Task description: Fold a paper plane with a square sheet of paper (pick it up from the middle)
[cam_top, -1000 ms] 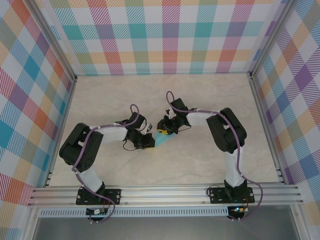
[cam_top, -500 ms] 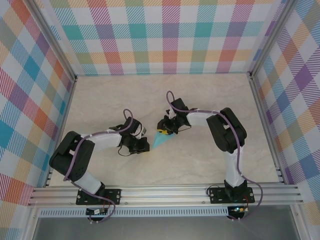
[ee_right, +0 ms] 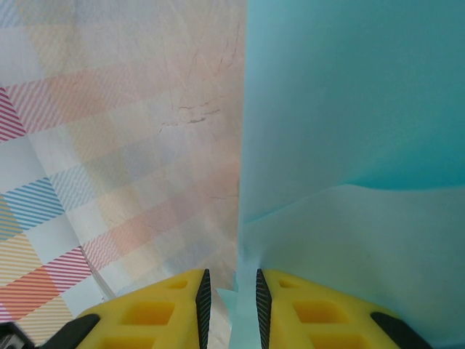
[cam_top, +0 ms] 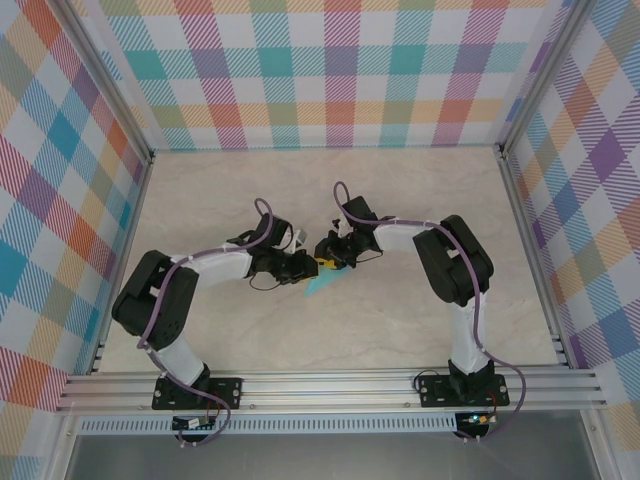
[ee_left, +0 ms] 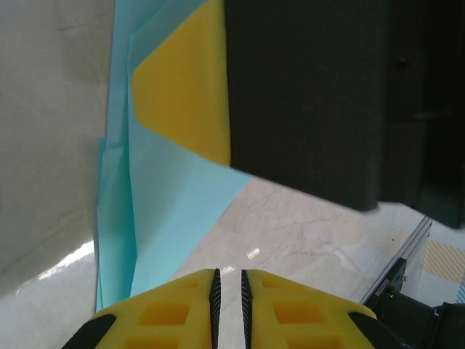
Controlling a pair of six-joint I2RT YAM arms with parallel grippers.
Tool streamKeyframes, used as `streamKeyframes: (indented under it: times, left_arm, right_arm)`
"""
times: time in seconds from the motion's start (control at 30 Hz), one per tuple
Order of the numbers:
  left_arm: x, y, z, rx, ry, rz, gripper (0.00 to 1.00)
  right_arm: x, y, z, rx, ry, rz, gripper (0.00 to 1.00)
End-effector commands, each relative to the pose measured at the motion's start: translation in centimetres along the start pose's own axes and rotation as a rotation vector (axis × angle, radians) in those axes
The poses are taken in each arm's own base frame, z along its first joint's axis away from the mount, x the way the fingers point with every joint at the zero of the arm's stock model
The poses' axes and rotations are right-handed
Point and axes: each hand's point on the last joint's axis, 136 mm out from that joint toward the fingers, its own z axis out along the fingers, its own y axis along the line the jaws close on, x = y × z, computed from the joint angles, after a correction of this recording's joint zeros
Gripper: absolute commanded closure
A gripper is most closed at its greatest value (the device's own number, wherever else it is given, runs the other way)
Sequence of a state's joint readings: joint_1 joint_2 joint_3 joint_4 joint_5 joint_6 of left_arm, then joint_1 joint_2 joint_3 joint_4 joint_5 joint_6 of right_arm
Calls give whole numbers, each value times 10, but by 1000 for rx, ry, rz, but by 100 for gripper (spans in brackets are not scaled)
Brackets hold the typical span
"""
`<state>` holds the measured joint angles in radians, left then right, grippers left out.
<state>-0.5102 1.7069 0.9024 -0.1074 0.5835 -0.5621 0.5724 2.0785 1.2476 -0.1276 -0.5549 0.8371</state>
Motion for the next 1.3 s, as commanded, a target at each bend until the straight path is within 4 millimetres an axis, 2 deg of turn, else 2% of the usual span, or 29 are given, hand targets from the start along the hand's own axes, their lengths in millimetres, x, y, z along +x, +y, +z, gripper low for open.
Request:
streamKeyframes:
  times: [0.0,0.13,0.33,0.53,0.7,0.93,1.03,1.27]
  left_arm:
    - [-3,-1,13,12,23,-6,82]
    - [4,27,23,-85,52,-34,84]
    - [26,60,14,-220,82,-32,87]
    - [39,76,4,-279,83,-35,87]
    - [40,63,-2,-235,81,-18,87]
    - [20,9,-23,-76,1,20,84]
    - [15,-8,-22,-4,-2,17,83]
    - [21,-4,7,34,84,-15,82]
  right_arm:
    - [17,-66,22,177,44,127,74]
    - [17,-66,22,177,44,128,73]
    - [17,-68,23,183,45,127,73]
    - [17,-70,24,188,48,130,73]
    - [17,-71,25,188,50,133,73]
    - [17,-69,24,184,50,129,73]
    - [17,-69,25,184,50,131,73]
    - [17,-69,25,186,50,133,73]
